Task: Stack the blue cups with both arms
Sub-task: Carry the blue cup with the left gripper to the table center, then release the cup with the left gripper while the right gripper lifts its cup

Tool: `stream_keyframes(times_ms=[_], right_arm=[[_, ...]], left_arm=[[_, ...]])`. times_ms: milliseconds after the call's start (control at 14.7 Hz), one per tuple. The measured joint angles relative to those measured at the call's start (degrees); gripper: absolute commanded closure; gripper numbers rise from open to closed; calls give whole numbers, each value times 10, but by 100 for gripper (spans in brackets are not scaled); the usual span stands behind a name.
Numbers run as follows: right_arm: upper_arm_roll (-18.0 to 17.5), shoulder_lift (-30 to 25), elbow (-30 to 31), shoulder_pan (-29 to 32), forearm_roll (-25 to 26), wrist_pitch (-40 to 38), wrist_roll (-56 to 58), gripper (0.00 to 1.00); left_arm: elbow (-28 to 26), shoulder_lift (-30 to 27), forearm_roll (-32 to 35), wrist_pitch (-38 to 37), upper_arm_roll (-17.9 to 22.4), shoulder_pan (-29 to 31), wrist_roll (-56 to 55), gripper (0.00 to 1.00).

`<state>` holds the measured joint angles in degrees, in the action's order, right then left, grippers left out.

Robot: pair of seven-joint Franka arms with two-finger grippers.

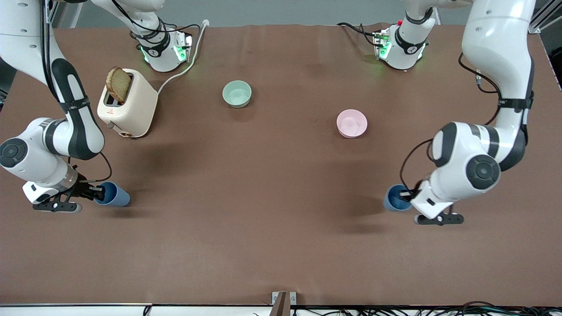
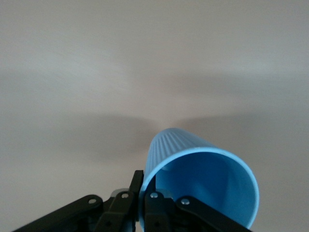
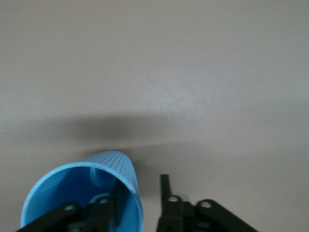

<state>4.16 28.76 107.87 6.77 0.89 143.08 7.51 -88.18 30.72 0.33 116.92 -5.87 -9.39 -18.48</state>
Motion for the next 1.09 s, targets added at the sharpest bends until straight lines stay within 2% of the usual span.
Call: stream_keyframes(times_ms=[205,409,614,886,1023,1091], right_arm=[[-1,-2,-5,-1,0,0,0,99],[-2,-7,-17,-1,0,-10,0,99],[-6,-32,-60,-8,0,-98,-5,99],[-13,-62,-134,-59,0,-234,-77,99],[-15,-65,-152,-104,0,-249,-135,99],[-16,-65,-157,-128,0,-254,-163,99]], left_arm=[[14,-7,1,-13,-57,-64,-204,100],[42,29,1,0,-63,-151,-328,100],[60,76,2,55,-61,-208,-404,100],[67,112,1,84,-61,-231,-435,98],[68,119,1,85,-60,-231,-435,81],[69,120,1,85,-60,-231,-435,57]])
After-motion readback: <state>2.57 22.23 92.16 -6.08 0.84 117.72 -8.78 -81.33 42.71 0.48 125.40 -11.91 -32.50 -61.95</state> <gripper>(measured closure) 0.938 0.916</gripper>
